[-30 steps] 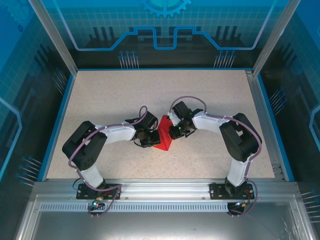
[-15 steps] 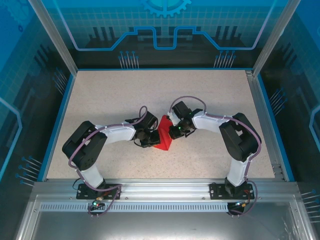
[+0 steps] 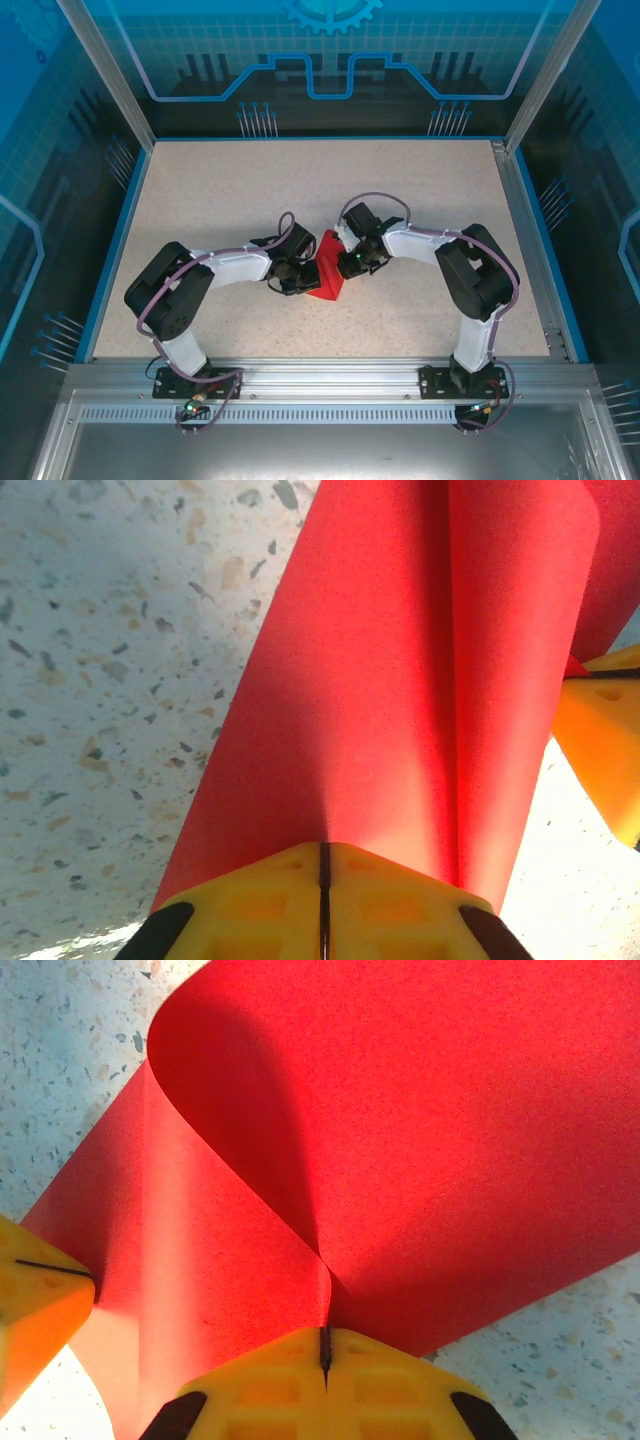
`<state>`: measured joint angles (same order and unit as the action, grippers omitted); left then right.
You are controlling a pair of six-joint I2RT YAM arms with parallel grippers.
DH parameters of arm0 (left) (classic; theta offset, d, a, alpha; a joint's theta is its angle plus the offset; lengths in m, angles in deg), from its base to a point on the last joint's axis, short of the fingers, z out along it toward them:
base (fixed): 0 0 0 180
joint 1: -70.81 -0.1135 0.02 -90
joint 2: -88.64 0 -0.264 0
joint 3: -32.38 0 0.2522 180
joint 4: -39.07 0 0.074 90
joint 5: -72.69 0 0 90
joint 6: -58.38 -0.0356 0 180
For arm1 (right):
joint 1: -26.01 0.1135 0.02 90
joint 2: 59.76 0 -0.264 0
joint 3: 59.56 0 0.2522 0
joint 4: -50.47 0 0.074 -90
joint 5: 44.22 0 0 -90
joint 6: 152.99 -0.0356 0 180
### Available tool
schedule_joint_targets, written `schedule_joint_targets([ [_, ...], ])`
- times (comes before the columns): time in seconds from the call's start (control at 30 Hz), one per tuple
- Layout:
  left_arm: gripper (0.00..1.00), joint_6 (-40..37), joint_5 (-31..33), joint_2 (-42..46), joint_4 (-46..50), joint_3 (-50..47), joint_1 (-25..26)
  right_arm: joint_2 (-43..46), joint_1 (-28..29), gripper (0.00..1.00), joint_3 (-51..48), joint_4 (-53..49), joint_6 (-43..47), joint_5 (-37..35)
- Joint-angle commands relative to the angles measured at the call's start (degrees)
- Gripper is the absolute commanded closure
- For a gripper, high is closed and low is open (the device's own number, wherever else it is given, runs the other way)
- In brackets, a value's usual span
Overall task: Fold a paper plane with a square sheet of paper (pick it up from the middle)
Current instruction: Fold the triangle a second time at the center of the table.
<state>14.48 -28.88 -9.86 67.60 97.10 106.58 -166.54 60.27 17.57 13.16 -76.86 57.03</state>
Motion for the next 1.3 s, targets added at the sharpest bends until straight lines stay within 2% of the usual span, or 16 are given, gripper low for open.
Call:
schedule_joint_targets([
  [0.0, 0.91, -1.3, -0.1, 1.1, 1.1, -0.4, -0.4, -1.6, 1.0, 0.96, 0.9, -1.2, 0.8, -0.2],
  [0.3, 0.89, -0.7, 1.1, 6.5, 0.1, -1.5, -0.4, -2.5, 1.0, 0.96, 0.3, -1.3, 0.7, -1.1],
  [0.4, 0.93, 0.1, 0.2, 9.3, -2.0, -2.2, -1.0, -2.6, 1.1, 0.96, 0.2, -1.2, 0.7, -1.1],
  [0.53, 1.00, 4.2, -7.6, 11.0, -13.5, -5.9, -4.0, -2.9, 1.0, 0.96, -0.2, -0.6, 0.3, -1.1],
  [0.6, 1.00, 6.8, -10.9, 10.3, -19.4, -7.5, -5.1, -2.9, 1.1, 0.96, -0.2, -0.7, 0.1, -1.2],
  [0.83, 1.00, 10.8, -16.3, 4.4, -30.7, -7.7, -5.4, -2.5, 1.1, 0.96, -0.7, -0.9, 0.1, -1.6],
  [1.27, 1.00, 8.2, -14.7, -1.4, -28.0, -5.0, -5.5, -1.6, 1.1, 0.96, -0.8, -1.5, -0.2, -2.0],
])
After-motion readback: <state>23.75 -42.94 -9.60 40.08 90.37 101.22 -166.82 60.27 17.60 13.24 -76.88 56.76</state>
